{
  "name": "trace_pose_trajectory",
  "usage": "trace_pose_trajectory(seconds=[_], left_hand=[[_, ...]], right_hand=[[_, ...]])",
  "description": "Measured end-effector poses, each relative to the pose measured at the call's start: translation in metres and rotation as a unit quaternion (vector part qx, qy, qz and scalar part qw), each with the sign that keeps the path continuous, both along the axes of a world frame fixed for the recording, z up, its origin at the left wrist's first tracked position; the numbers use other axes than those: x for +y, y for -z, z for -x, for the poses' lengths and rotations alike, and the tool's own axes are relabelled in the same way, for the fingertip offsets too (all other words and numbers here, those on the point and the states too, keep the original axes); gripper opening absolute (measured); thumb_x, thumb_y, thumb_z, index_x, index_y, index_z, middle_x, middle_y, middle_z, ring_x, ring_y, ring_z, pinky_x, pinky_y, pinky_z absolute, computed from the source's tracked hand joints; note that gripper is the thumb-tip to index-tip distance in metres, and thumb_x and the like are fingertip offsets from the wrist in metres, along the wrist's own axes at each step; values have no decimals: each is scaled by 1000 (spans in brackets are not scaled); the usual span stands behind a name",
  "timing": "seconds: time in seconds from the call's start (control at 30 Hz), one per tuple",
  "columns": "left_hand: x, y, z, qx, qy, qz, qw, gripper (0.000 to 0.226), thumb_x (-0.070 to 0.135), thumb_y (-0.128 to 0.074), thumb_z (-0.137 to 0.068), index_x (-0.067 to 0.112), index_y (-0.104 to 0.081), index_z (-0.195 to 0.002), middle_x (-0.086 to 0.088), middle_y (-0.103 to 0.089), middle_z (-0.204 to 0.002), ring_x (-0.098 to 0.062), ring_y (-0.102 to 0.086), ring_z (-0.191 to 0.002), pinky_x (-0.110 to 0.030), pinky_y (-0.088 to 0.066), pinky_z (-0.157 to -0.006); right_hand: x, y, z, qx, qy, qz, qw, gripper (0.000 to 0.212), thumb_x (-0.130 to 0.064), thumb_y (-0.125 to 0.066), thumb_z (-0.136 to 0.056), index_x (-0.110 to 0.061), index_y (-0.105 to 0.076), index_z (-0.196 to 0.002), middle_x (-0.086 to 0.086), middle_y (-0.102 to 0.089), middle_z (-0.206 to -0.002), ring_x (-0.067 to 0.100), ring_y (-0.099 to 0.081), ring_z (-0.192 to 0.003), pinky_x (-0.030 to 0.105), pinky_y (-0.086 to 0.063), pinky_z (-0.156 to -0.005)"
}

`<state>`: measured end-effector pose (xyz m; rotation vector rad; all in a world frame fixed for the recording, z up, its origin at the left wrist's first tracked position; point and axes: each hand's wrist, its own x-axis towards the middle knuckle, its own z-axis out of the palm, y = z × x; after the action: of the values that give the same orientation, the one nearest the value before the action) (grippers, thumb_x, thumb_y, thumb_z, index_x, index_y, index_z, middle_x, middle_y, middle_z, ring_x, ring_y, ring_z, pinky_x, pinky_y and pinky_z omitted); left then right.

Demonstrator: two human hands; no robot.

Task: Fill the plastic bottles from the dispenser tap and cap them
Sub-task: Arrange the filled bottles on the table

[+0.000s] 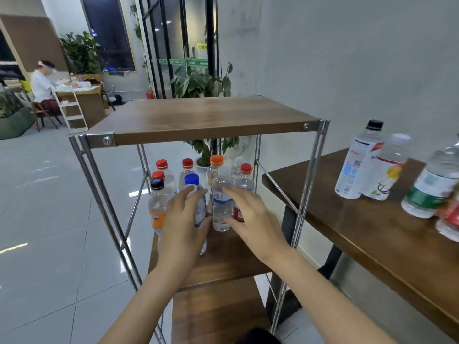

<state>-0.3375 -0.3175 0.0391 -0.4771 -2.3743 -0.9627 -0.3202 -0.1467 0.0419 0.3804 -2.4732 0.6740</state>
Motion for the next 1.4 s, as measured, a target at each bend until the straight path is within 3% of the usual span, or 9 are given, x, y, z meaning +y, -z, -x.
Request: trace_pose_trajectory(seconds=[0.13,0.27,0.53,0.77,0.97,1.07,1.2,1.4], left_hand=[[48,-11,-22,36,74,19,996,59,5,-82,-75,17,-61,-129,-5,-59,-133,-27,-53,-124,-41,-49,-100],[102,-22,-33,76,177,3,981,50,8,-80,-79,22,-63,-124,6,-59,-129,-12,-51,-120,-28,-44,-94],[224,-55,-29,151,298,28,942,38,13,-78,-81,21,-66,-116,6,-63,-123,-11,-52,-115,-22,-40,-96],[321,-95,20,82,306,76,945,46,17,-66,-92,22,-53,-136,3,-48,-141,-20,-42,-128,-31,-39,-102],[377,-103,69,20,239,153,959,90,26,-75,-86,27,-15,-154,-13,-14,-159,-36,-26,-141,-45,-40,-107],[394,-99,86,-24,243,150,958,102,33,-78,-82,31,-7,-155,-15,-25,-154,-39,-33,-135,-46,-38,-104],[401,-87,100,-76,315,56,944,98,25,-83,-78,39,-15,-148,-12,-49,-132,-32,-49,-118,-45,-47,-96],[397,-78,103,-85,330,-7,940,89,9,-78,-81,46,-21,-139,-9,-49,-124,-29,-49,-115,-50,-48,-97]], right_hand=[[49,-9,-37,22,66,-17,997,63,-20,-74,-86,-26,-47,-143,-8,-53,-140,9,-44,-133,24,-38,-105],[108,-22,-72,37,140,-19,989,55,-21,-73,-87,-29,-52,-137,-14,-54,-133,3,-44,-126,16,-40,-95],[215,-57,-98,26,285,-32,958,52,-28,-68,-91,-26,-50,-139,-9,-51,-140,10,-41,-131,25,-42,-96],[290,-87,-55,-16,358,-56,932,62,-21,-65,-93,-26,-36,-147,-2,-38,-147,21,-37,-133,39,-49,-95],[330,-100,0,-102,372,-89,918,86,-7,-72,-86,-27,-21,-152,7,-22,-154,32,-33,-137,43,-49,-97],[340,-104,21,-149,366,-101,913,96,-5,-74,-83,-29,-13,-154,10,-16,-156,35,-28,-139,46,-48,-97],[351,-102,39,-186,381,-103,900,110,4,-74,-78,-33,-3,-154,15,-8,-157,38,-24,-139,45,-48,-93],[360,-89,51,-208,370,-70,903,115,-4,-80,-77,-33,1,-154,16,-11,-153,40,-26,-136,48,-46,-100]])
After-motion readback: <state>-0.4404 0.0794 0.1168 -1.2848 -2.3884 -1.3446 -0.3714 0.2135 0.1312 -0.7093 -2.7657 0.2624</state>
